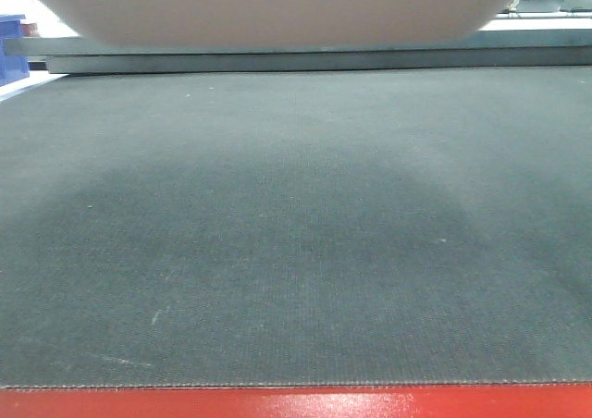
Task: Grab white bin and place on right shelf
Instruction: 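Lift the white bin off the table with both grippers, then hold the bin raised while the base backs away from the table, then carry the raised bin across the floor toward the metal shelves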
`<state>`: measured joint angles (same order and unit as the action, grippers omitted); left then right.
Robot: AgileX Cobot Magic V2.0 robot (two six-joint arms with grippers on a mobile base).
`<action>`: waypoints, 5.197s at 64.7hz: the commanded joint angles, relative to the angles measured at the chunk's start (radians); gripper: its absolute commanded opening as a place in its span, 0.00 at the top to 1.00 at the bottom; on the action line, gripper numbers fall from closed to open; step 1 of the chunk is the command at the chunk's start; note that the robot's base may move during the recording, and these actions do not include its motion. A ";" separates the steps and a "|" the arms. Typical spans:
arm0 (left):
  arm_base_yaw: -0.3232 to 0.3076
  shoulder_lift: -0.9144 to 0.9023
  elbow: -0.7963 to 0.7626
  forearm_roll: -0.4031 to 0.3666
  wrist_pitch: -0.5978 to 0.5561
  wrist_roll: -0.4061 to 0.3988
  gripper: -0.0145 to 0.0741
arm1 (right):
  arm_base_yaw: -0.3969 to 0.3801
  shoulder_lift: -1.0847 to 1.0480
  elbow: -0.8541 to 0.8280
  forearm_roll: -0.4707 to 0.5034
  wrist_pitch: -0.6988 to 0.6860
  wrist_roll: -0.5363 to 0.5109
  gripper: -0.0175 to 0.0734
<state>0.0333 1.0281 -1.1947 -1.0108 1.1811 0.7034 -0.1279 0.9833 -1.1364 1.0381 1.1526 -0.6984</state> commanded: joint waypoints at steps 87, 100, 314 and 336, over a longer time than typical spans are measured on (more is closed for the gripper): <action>-0.026 -0.050 -0.027 -0.179 0.123 0.011 0.63 | 0.021 -0.030 -0.030 0.258 0.158 -0.018 0.42; -0.026 -0.050 -0.027 -0.179 0.123 0.011 0.63 | 0.021 -0.030 -0.030 0.258 0.158 -0.018 0.42; -0.026 -0.062 -0.027 -0.179 0.123 0.011 0.63 | 0.021 -0.027 -0.030 0.258 0.136 -0.018 0.42; -0.026 -0.062 -0.027 -0.179 0.123 0.011 0.63 | 0.021 -0.027 -0.030 0.258 0.136 -0.018 0.42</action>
<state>0.0333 0.9854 -1.1947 -1.0034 1.1798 0.6956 -0.1279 0.9771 -1.1364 1.0441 1.1509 -0.7032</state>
